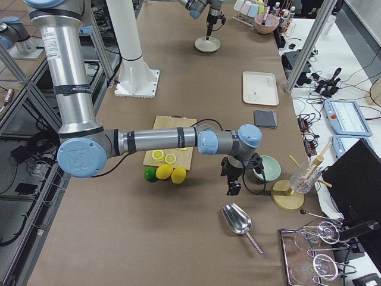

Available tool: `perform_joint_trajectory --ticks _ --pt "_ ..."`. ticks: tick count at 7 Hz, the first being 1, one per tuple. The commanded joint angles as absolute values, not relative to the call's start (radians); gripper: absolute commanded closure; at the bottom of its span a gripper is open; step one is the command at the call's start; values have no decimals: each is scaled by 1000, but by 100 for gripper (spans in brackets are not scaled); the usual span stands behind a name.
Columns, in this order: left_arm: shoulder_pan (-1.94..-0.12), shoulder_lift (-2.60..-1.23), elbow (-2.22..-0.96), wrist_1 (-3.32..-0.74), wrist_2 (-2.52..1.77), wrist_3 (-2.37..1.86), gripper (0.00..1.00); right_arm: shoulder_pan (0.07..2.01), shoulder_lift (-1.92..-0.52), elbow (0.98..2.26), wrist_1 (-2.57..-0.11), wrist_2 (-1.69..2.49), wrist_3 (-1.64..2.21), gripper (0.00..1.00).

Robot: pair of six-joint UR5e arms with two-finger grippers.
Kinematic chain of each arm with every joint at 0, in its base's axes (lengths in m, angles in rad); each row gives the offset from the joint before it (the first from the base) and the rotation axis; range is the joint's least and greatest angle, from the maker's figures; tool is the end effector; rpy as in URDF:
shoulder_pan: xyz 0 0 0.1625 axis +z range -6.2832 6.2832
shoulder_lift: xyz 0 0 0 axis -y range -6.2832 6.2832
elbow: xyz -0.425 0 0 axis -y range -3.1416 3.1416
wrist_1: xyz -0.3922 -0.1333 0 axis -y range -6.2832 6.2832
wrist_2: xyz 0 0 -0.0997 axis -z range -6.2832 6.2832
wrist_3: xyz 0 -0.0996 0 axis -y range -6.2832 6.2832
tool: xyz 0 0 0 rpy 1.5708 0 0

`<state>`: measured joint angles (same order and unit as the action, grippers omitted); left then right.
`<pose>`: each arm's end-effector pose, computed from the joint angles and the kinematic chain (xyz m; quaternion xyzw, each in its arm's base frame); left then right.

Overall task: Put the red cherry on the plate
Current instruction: 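Push the white plate with the left gripper toward the table center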

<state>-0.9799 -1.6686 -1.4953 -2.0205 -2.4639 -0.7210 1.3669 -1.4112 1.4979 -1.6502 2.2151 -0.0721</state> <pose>0.2606 -0.4884 0.5870 -0.0890 0.4614 0.0438 0.8816 -0.0411 -0.5619 0.6270 -0.0174 -0.3161 -0.1316 0.9394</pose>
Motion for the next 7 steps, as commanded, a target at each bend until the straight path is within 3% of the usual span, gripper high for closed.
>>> perform_joint_trajectory --ticks 1,5,7 --pt "-963 -1675 -1500 -2023 -2465 -776 100 1364 -1411 1497 -1651 2215 -72 0" --pt "-1011 -1713 -1522 -2000 -2534 -793 100 1361 -1411 1496 -1651 2215 -72 0" --pt "-1032 -1909 -1519 -1849 -2539 -920 100 1355 -1411 1493 -1651 2217 -72 0"
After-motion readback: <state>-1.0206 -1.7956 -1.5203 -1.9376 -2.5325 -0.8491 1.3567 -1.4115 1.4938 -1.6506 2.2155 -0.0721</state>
